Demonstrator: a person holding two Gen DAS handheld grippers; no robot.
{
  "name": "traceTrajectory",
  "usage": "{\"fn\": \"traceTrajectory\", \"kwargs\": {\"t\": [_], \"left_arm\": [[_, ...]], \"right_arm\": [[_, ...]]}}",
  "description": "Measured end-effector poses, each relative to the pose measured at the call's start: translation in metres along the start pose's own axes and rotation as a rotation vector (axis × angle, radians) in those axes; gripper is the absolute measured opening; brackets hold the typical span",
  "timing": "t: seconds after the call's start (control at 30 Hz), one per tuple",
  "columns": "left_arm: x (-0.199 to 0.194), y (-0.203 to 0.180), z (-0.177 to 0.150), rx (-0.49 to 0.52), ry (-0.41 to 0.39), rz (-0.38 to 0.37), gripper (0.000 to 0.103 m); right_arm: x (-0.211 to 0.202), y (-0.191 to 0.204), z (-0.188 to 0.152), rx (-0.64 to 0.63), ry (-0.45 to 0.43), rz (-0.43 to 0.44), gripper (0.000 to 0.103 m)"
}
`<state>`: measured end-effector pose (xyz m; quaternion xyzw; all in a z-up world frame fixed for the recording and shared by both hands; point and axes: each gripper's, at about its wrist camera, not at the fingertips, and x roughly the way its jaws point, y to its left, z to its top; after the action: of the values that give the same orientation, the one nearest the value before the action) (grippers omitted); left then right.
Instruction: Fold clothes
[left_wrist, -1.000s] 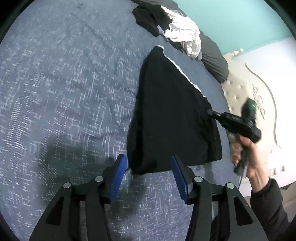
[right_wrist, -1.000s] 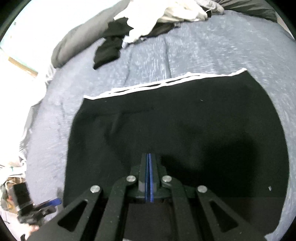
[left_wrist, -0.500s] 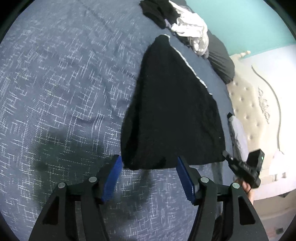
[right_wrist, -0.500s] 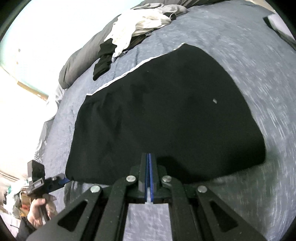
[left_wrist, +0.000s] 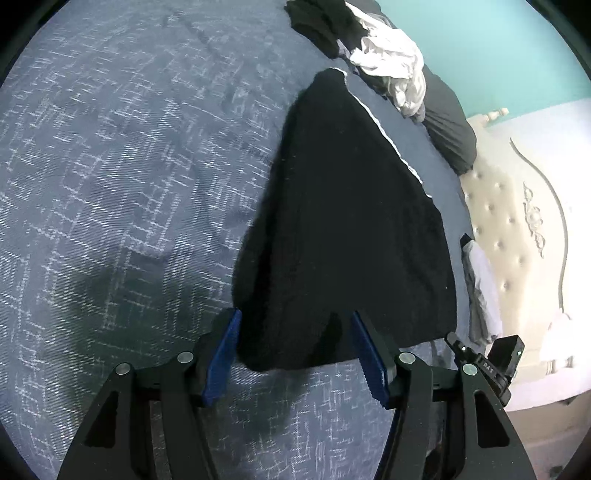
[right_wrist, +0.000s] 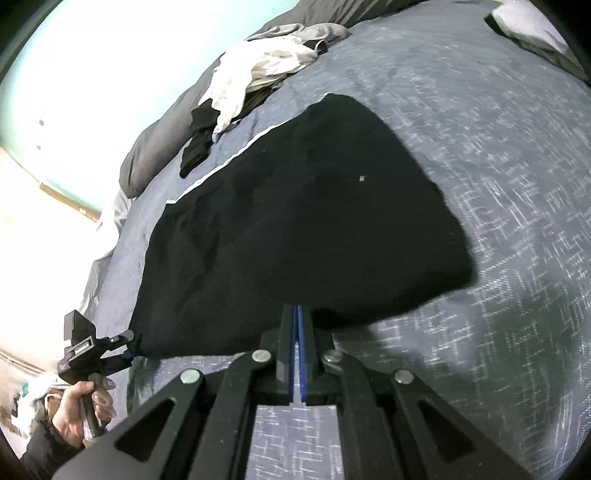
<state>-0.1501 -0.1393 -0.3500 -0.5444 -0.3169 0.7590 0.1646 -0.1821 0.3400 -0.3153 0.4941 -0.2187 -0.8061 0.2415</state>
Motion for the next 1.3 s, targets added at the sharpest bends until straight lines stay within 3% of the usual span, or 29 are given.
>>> {"fn": "traceTrajectory", "kwargs": {"t": [0.03, 0.1, 0.37, 0.47, 0.67, 1.1, 1.3], "left_arm": [[0.001, -0.001, 0.001, 0.001, -0.002, 0.002, 0.060], [0.003, -0.002, 0.002, 0.004, -0.005, 0.007, 0.044], [0.013, -0.006, 0.010, 0.005, 0.001, 0.011, 0.043], [0.009, -0.014, 0.011, 0.038, 0.000, 0.013, 0.025], [0.001, -0.047, 0.016, 0.116, -0.016, 0.013, 0.020], [0.004, -0.190, 0.021, 0.348, -0.030, -0.078, 0.018], [0.070, -0.282, 0.005, 0.484, 0.047, -0.115, 0.017]], "right_arm": [[0.000, -0.002, -0.001, 0.002, -0.007, -0.003, 0.001], [0.000, -0.006, -0.002, 0.009, -0.015, -0.004, 0.001], [-0.002, -0.016, -0.003, 0.045, -0.025, 0.020, 0.001], [-0.005, -0.020, -0.002, 0.056, -0.036, 0.022, 0.001], [-0.013, -0.027, 0.000, 0.069, -0.056, 0.024, 0.002], [-0.039, -0.046, 0.002, 0.115, -0.105, 0.055, 0.002], [-0.050, -0.058, 0.003, 0.139, -0.130, 0.067, 0.002]]}}
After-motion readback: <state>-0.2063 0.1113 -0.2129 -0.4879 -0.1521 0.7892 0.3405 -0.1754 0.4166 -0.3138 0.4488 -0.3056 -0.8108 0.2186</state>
